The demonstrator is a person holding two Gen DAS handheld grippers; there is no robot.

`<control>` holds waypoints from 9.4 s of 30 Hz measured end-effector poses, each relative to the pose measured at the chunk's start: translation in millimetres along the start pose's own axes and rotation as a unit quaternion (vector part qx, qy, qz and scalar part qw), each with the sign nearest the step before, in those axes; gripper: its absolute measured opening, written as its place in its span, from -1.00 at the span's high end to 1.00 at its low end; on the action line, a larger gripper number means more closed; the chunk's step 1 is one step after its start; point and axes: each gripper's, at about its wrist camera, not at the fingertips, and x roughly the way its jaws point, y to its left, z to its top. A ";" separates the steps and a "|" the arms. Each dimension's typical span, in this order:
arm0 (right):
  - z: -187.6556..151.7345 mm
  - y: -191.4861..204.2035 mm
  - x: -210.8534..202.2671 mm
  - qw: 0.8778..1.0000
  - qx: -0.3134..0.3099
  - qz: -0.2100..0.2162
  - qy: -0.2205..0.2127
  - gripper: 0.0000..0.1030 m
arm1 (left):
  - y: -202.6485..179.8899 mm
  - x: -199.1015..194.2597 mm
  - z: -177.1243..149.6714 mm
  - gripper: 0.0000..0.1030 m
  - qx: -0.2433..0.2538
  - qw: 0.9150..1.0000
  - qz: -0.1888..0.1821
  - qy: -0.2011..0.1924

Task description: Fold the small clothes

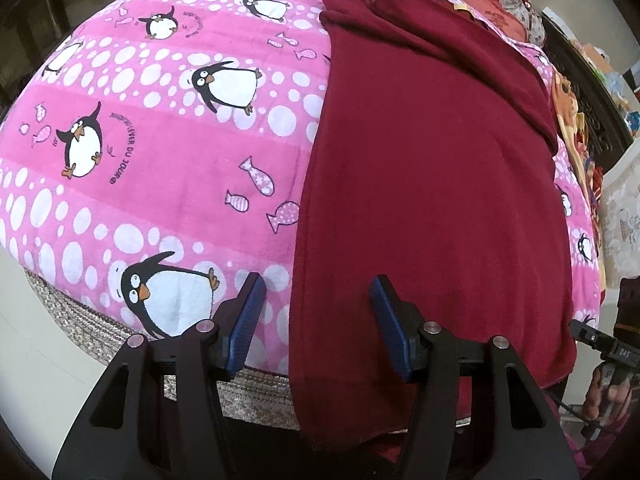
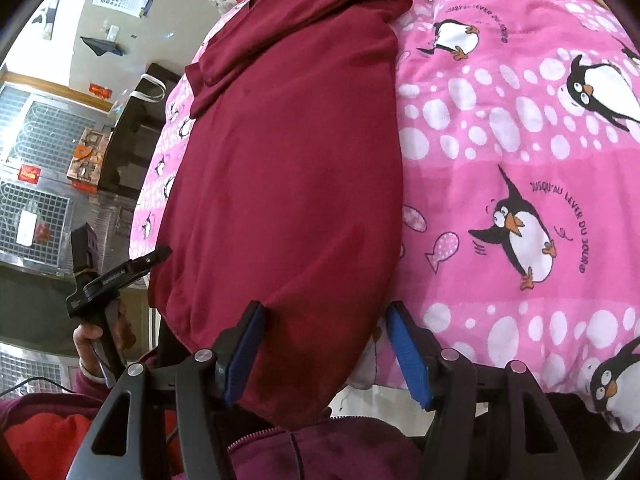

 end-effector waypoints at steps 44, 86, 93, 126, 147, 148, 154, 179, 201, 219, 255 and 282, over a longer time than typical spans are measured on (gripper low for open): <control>-15.7 -10.7 3.9 0.996 -0.012 0.080 -0.034 0.18 | -22.3 12.7 -6.1 -0.90 0.063 0.997 -0.011 0.047; 182.2 49.2 -61.0 0.956 -0.099 0.096 -0.258 0.76 | -66.6 -41.1 209.4 0.89 0.041 0.977 -0.100 -0.182; 253.8 33.7 -45.7 0.959 -0.069 0.065 -0.265 0.78 | -75.7 -8.1 272.1 0.89 0.030 0.980 -0.069 -0.186; 323.8 46.3 16.7 0.968 -0.103 -0.062 -0.220 0.14 | -78.1 44.8 322.3 -0.48 0.021 0.988 -0.043 -0.144; 259.9 19.4 -9.1 0.965 -0.102 -0.123 -0.209 0.12 | -54.7 28.4 271.2 -0.48 0.016 0.989 -0.017 -0.147; 253.2 18.0 -3.7 0.963 -0.110 -0.141 -0.202 0.12 | -54.2 28.5 264.0 -0.48 0.015 0.989 -0.015 -0.147; 246.2 -15.0 10.9 0.971 -0.047 -0.156 -0.175 0.17 | -36.7 60.8 231.4 -0.48 -0.011 0.996 0.029 -0.086; 225.1 74.3 18.9 0.971 -0.120 -0.142 -0.150 0.15 | -32.0 52.6 199.7 -0.48 -0.012 0.994 0.021 -0.106; 362.2 256.1 193.5 0.978 -0.180 -0.065 -0.077 0.05 | -21.2 62.3 202.3 -0.48 -0.044 0.992 -0.039 -0.111; 376.3 262.6 217.8 0.969 -0.225 -0.086 -0.061 0.93 | -8.8 64.2 204.8 -0.48 -0.053 0.990 -0.058 -0.118; 242.3 114.0 68.9 0.974 -0.092 -0.111 -0.174 0.11 | -44.3 45.1 191.5 -0.48 -0.014 0.990 0.017 -0.142; 200.6 124.3 50.9 0.979 -0.113 -0.072 -0.151 -0.07 | -90.9 -5.4 139.7 -0.48 0.020 0.980 0.074 -0.186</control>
